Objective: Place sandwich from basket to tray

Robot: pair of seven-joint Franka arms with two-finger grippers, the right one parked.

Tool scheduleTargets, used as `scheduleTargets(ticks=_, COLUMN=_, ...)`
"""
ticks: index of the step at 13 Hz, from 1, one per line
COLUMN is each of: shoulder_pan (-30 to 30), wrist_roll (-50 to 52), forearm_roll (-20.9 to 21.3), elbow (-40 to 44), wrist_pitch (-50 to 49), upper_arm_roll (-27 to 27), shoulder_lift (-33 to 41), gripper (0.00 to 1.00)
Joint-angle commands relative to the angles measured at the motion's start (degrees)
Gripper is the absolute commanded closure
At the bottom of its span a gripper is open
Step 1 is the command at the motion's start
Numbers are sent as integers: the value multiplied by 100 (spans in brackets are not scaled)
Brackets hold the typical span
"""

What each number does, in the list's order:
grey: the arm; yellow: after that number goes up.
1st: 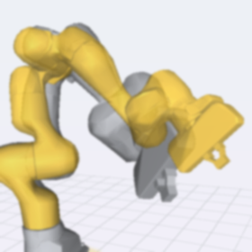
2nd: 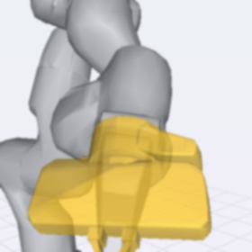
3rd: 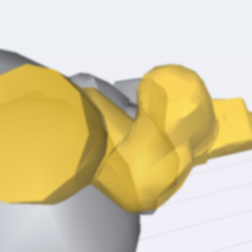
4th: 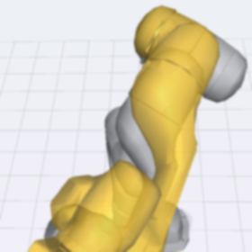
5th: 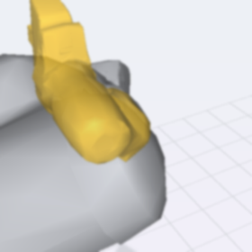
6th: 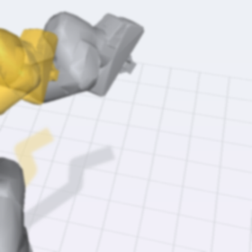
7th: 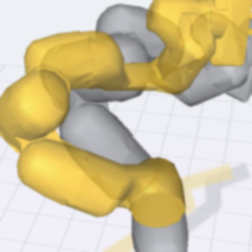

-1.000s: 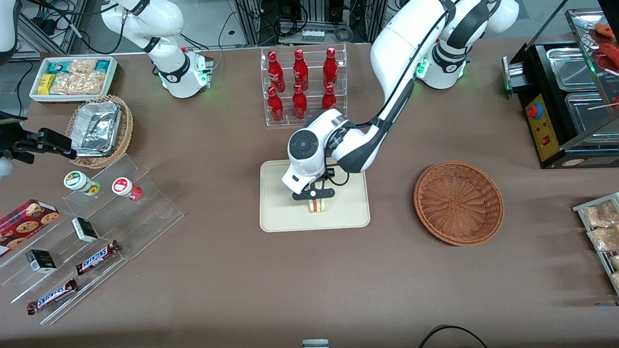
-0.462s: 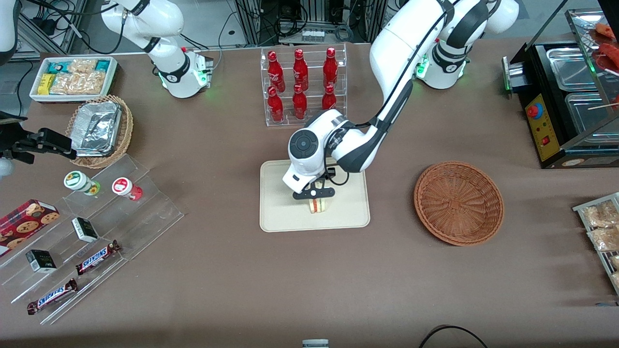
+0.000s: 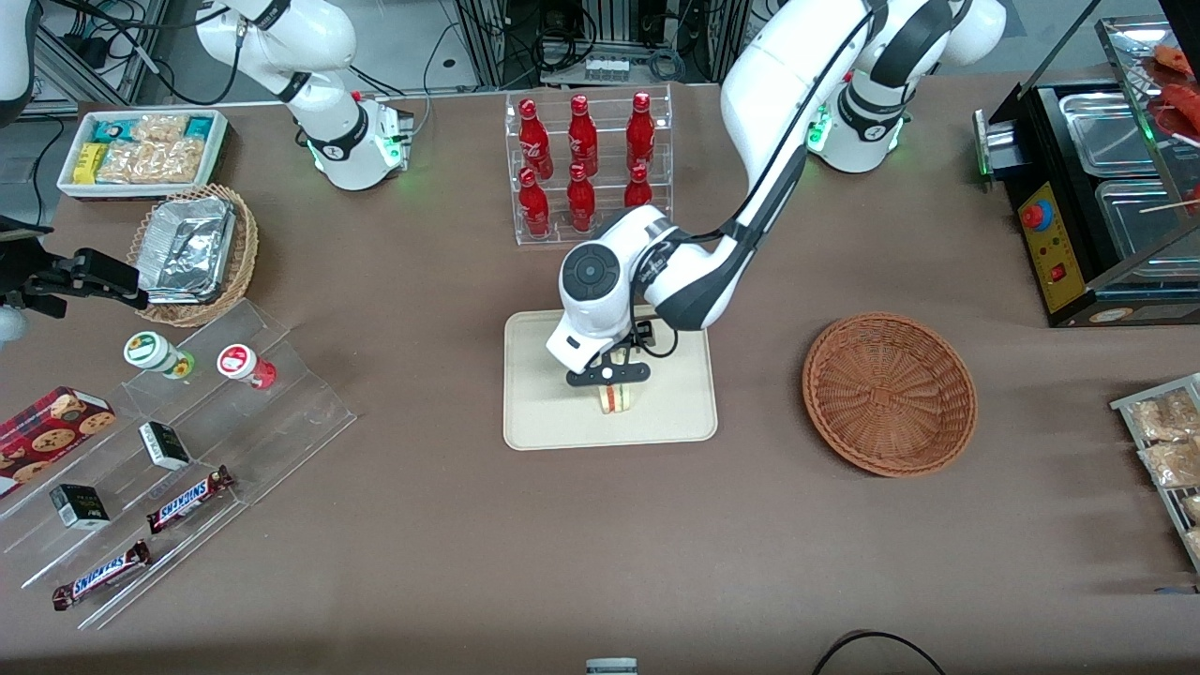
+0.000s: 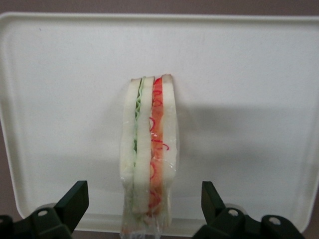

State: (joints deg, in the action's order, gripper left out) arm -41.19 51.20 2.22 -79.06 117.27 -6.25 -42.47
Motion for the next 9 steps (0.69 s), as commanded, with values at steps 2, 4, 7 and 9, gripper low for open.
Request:
scheduleTargets(ticks=2, shoulder_pan=216, wrist_roll=-432, forearm_roll=50, elbow=13, wrist_pitch=-598, upper_arm_roll=45, shoulder_lift=634, gripper=0)
scheduleTargets(ticks=4, shoulder_pan=478, wrist_roll=-1205, forearm_roll=51, elbow=-39, wrist_pitch=-871, upper_arm_roll=80, shoulder_lift=959, gripper=0)
scheduleTargets(ticks=7, shoulder_pan=1005, wrist_roll=-2112, forearm_roll=-11, elbow=-196, wrist_pitch=-1390, upper_arm_roll=80, shoulder_lift=1363, gripper=0)
scheduleTargets(ticks=9, shoulder_pan=1409, wrist_roll=-2655, forearm_roll=-28, elbow=-416, wrist_pitch=-1496, upper_arm_roll=80, shoulder_lift=1706, gripper=0)
